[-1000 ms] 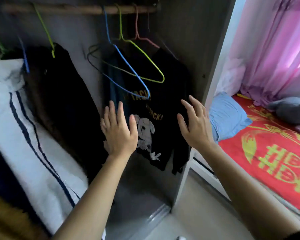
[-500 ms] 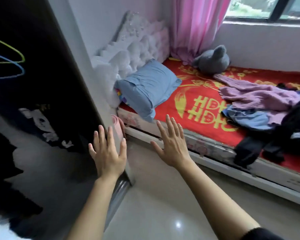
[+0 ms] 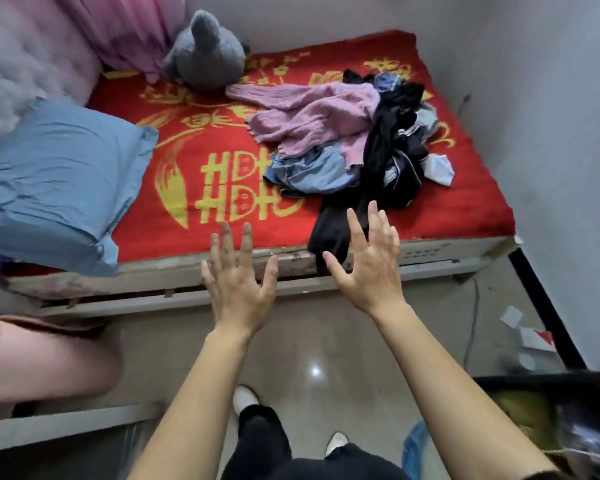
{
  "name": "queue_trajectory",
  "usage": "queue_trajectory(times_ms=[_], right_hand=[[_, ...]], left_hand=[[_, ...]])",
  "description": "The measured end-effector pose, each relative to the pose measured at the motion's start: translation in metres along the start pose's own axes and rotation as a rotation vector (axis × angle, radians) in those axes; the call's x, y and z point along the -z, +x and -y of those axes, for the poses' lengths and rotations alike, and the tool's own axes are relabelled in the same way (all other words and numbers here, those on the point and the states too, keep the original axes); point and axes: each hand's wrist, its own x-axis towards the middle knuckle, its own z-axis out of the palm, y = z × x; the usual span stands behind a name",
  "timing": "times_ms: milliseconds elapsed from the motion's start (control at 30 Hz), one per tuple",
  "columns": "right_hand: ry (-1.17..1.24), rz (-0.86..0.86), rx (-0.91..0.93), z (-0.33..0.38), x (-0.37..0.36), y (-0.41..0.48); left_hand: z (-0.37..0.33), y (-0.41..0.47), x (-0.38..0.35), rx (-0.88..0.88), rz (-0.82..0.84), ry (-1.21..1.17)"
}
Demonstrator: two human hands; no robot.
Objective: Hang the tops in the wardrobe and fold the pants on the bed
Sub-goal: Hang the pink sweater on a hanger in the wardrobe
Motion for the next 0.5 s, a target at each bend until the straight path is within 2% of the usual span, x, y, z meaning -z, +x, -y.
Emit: queue_trajectory(times_ms=[167,333,500], right_hand=[[-0.007,0.067,-0.138,-0.032,-0.04,0.048],[-0.12,0.139,-0.245,-0.066,-0.066,0.131],[-0.164,0.12,-0.312,-0.097,-0.069,0.228]], left_hand=[[-0.003,0.081,-0.055,-0.02,0.076,-0.036],[-0.007,0.194,-0.099,0.0,0.173,-0.063],[-0.029,0.302,-0.12,-0.106,0.241,-0.016]])
